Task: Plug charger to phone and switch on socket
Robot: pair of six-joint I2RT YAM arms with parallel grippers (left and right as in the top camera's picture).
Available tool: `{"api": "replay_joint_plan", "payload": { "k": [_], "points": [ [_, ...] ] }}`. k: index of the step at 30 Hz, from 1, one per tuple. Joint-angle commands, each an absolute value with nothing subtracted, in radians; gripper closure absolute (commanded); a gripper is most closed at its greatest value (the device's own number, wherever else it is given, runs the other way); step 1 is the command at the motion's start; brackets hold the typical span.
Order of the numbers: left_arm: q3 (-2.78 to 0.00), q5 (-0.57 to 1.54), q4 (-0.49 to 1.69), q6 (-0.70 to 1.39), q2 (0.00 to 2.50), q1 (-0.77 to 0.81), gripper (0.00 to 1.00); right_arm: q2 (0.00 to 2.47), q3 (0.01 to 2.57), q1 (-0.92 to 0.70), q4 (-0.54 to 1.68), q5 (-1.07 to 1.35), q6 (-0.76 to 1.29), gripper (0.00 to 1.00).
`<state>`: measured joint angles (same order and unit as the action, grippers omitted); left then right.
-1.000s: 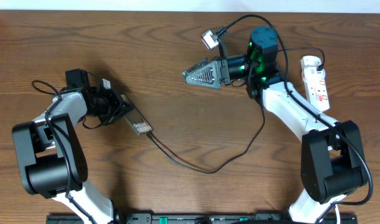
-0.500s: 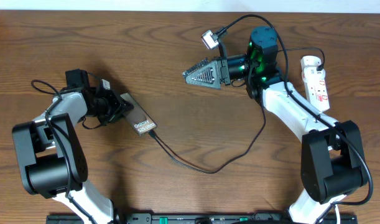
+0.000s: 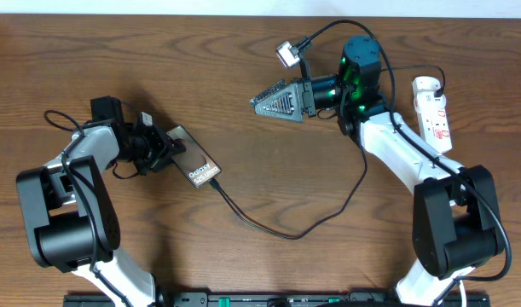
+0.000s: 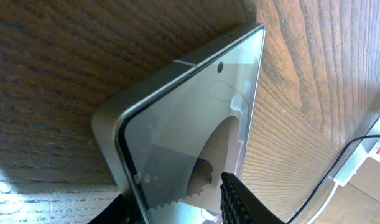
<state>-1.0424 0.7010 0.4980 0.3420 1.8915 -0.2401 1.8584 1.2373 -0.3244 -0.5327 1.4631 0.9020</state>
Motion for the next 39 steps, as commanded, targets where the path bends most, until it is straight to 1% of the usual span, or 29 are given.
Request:
{"api": "replay_joint_plan", "payload": {
  "k": [1,10,25,26,29,30,33,35,39],
  "points": [
    [-1.055,0.683,0.517,0.333,1.886,-0.238,0.65,1.859,1.256,-0.316,-0.532,1.473,0.881,0.01],
    [-1.055,0.659,0.568,0.334,1.886,-0.238,0.65,1.859,1.256,-0.316,-0.532,1.473,0.881,0.01],
    [-1.055,0.642,0.594,0.334,1.886,-0.238,0.65,1.859,1.256,-0.316,-0.532,1.473,0.881,0.01],
    [-1.055,0.642,0.59,0.333,1.886,-0.238,0.61,1.859,1.256,-0.316,-0.532,1.473,0.881,0.01],
    [-1.065,0.647,0.596,0.333,1.874,-0.24,0.58,1.859,1.256,-0.316,-0.532,1.475,0.881,0.01],
    [-1.077,0.664,0.609,0.319,1.845,-0.24,0.52,1.859,1.256,-0.312,-0.533,1.478,0.881,0.01],
    [-1.089,0.669,0.63,0.31,1.773,-0.24,0.44,1.859,1.256,-0.308,-0.532,1.488,0.873,0.01],
    [-1.091,0.669,0.647,0.31,1.702,-0.24,0.35,1.859,1.256,-0.308,-0.532,1.488,0.873,0.01],
    [-1.091,0.67,0.694,0.312,1.537,-0.24,0.23,1.859,1.256,-0.308,-0.532,1.488,0.874,0.01]
  ]
}}
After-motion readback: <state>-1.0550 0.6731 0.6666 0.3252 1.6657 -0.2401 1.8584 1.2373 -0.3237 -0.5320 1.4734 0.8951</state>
